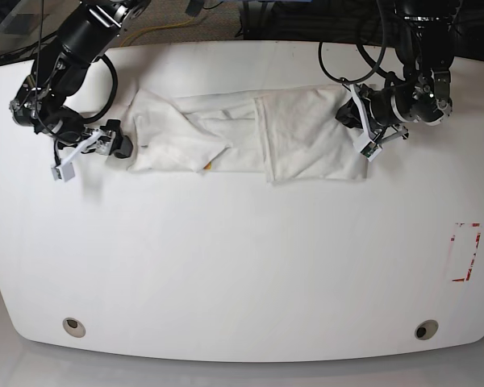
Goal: Fold the T-shirt properly
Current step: 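Lower the folded end onto the strip and open the left gripper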
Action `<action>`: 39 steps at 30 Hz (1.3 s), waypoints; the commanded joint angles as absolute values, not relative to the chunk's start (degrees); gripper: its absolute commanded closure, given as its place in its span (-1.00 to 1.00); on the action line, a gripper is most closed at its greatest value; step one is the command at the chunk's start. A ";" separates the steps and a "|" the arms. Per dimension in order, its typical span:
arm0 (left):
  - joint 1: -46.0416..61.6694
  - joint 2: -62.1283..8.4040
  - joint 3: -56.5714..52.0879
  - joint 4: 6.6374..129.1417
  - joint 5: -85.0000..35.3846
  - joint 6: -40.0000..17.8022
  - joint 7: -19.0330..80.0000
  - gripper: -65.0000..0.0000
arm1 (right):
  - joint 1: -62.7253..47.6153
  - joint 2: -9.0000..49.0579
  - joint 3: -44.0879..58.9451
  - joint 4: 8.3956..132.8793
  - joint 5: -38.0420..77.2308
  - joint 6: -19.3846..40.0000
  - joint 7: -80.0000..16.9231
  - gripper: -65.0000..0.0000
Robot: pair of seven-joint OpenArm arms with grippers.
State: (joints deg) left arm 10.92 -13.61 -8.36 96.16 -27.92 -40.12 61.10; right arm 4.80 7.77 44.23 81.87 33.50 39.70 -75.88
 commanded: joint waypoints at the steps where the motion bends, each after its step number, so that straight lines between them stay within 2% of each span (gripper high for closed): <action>1: 9.10 -14.64 -8.66 96.75 -27.82 -40.00 60.97 0.81 | 3.74 5.14 42.15 82.51 33.89 40.00 -74.95 -0.97; 5: 7.69 -14.64 -8.66 96.75 -27.82 -40.00 61.14 0.81 | 1.89 2.68 38.20 82.51 33.89 40.00 -71.78 -0.92; 8: 7.08 -14.64 -8.66 96.75 -27.82 -40.00 61.23 0.81 | 0.92 1.27 36.26 82.68 33.89 40.00 -71.25 -0.67; 14: 6.64 -14.64 -5.23 96.92 -27.82 -40.00 61.23 0.81 | -0.13 -0.31 36.09 87.25 33.71 40.00 -71.16 0.25; 16: 7.16 -14.64 -5.23 98.07 -28.18 -40.00 61.32 0.81 | -0.13 -0.22 36.00 88.84 33.71 40.00 -71.16 0.50; 18: 7.25 -14.64 -6.11 101.58 -28.18 -40.00 62.37 0.81 | -0.13 -0.13 35.91 90.07 33.63 40.00 -71.16 0.66; 23: 7.78 -14.29 -12.53 104.75 -28.18 -40.00 65.36 0.80 | -0.22 1.63 35.82 92.09 33.63 40.00 -71.16 0.70; 39: 1.19 -9.10 -15.16 90.07 -28.09 -40.00 64.22 0.81 | -1.54 3.21 35.82 97.45 33.71 40.00 -71.69 0.71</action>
State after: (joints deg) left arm 1.98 -8.86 -14.96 90.02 -27.18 -39.92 65.06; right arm -2.13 2.66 35.66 95.24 32.77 39.90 -72.31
